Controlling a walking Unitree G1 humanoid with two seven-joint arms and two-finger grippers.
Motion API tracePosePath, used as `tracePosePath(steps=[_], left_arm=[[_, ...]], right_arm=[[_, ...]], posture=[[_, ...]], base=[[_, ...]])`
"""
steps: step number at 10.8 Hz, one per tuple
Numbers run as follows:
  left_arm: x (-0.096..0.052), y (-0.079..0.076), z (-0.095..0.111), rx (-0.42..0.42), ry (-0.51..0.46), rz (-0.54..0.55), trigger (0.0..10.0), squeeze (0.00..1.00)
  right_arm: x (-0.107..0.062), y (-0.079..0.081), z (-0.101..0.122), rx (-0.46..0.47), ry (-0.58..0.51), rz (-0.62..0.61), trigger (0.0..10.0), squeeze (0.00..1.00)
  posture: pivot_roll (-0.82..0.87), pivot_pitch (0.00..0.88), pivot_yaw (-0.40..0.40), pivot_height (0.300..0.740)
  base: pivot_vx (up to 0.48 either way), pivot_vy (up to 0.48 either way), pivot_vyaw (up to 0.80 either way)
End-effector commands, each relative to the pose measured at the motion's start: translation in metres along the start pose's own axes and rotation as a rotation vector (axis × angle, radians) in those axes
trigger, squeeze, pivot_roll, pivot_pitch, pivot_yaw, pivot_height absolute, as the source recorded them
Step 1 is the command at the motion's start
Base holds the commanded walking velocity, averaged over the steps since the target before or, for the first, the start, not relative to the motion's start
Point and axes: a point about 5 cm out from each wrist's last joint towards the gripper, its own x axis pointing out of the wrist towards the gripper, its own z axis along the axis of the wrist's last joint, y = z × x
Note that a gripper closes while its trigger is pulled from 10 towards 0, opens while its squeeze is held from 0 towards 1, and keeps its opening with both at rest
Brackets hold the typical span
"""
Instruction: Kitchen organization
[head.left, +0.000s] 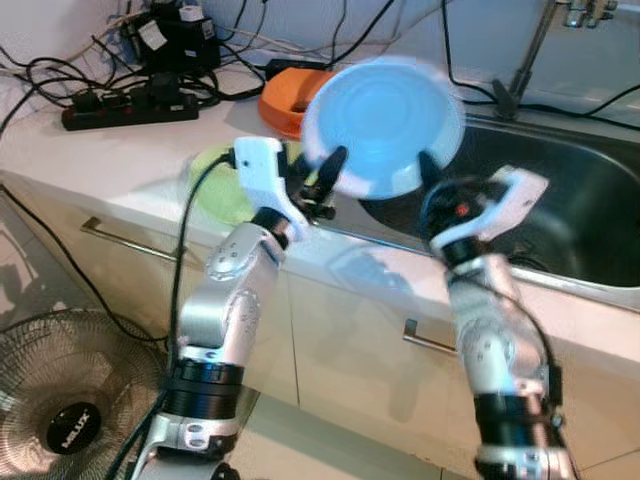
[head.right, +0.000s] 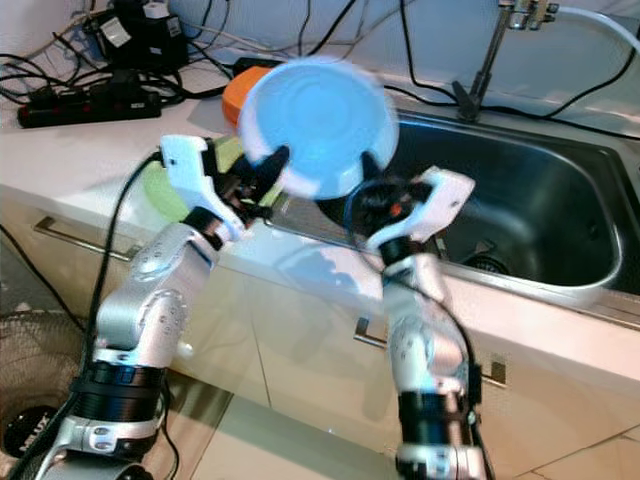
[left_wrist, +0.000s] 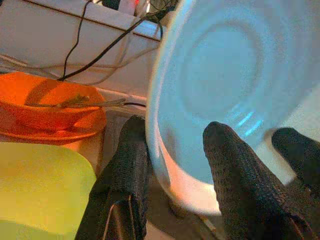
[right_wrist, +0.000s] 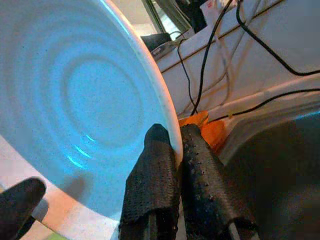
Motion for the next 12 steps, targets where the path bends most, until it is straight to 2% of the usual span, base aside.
tracePosePath(steps=[1,6,7,9,10,12], left_arm=[[0.0,-0.002,-0.003,0.004,0.019,-0.009,10.0,0.0],[0.0,0.0,-0.004,0.004,0.023,0.005,10.0,0.0],[-0.001,-0.002,-0.007,0.015,0.055,-0.019,10.0,0.0],[-0.004,-0.009,-0.025,0.083,0.224,-0.083,10.0,0.0],[-0.011,-0.01,-0.04,0.111,0.343,-0.102,10.0,0.0],[-0.019,-0.011,-0.048,0.115,0.415,-0.107,10.0,0.0]], right_arm=[[0.005,-0.002,0.01,0.008,-0.043,-0.006,0.0,0.0],[0.018,-0.023,0.021,-0.028,-0.084,-0.082,0.0,0.0],[0.024,-0.034,0.023,-0.075,-0.078,-0.108,0.0,0.0],[0.035,-0.046,0.023,-0.211,-0.034,-0.134,0.0,0.0],[0.041,-0.053,0.019,-0.377,0.03,-0.141,10.0,0.0],[0.048,-0.058,0.014,-0.598,0.107,-0.137,10.0,0.0]], posture=[[0.2,0.041,0.01,0.74],[0.2,0.039,0.007,0.74],[0.2,0.035,0.005,0.74],[0.2,0.033,0.002,0.74],[0.21,0.034,-0.002,0.74],[0.22,0.039,-0.004,0.74]], base=[[0.0,0.0,0.0],[0.0,0.0,0.0],[0.0,0.0,0.0],[0.0,0.0,0.0],[0.0,0.0,0.0],[0.0,0.0,0.0]])
